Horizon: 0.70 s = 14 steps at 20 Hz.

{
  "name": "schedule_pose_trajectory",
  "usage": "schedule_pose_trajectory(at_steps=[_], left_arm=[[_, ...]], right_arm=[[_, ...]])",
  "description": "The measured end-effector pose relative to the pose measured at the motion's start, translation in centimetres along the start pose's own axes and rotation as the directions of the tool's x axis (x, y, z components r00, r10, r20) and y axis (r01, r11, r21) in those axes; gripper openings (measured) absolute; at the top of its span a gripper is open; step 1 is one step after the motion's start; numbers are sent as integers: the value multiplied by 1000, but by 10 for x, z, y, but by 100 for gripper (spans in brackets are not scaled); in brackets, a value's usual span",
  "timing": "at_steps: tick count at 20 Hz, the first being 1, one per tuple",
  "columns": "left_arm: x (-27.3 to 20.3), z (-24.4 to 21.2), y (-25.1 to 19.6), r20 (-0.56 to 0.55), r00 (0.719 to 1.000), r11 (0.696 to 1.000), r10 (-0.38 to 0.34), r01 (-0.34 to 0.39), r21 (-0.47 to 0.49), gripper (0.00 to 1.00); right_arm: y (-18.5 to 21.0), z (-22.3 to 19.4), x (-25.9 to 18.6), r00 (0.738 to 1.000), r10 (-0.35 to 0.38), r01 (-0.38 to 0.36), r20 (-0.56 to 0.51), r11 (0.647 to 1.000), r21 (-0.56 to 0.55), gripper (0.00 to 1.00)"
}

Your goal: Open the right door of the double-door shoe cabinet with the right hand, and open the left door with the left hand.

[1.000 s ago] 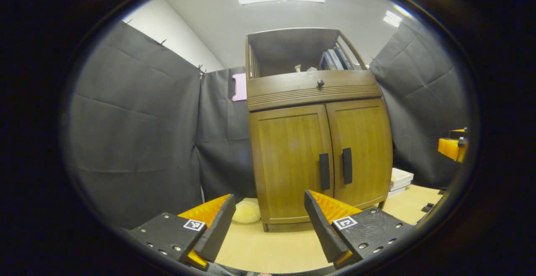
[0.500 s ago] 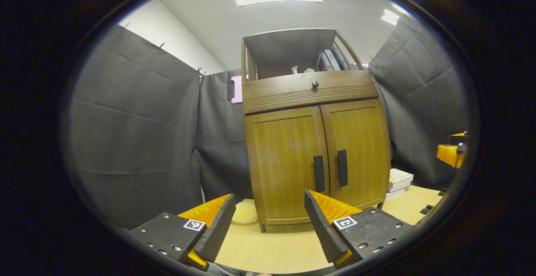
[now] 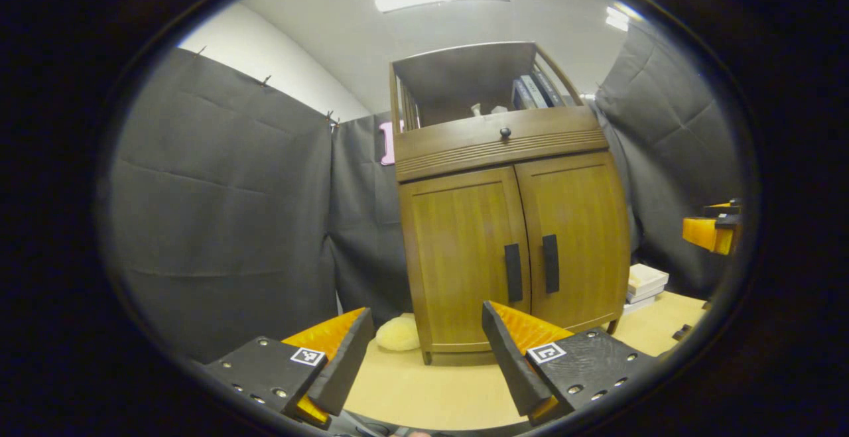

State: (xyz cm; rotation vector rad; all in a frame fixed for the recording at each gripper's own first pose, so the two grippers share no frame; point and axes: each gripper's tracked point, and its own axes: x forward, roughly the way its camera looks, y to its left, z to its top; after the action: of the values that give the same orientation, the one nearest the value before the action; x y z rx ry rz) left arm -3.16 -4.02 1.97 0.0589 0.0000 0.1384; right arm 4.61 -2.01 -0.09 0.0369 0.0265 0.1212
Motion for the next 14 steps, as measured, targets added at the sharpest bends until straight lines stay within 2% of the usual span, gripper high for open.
schedule_pose_trajectory(at_steps=[6,14], left_arm=[[11,-16,22,-20,1000,1000,14,-14,2,96],[54,-22,45,-19,1000,1000,15,-15,6,96]], right_arm=[[33,3,50,999,41,-41,-1,999,-11,98],[83,-1,118,997,78,-78,1,997,-1,98]])
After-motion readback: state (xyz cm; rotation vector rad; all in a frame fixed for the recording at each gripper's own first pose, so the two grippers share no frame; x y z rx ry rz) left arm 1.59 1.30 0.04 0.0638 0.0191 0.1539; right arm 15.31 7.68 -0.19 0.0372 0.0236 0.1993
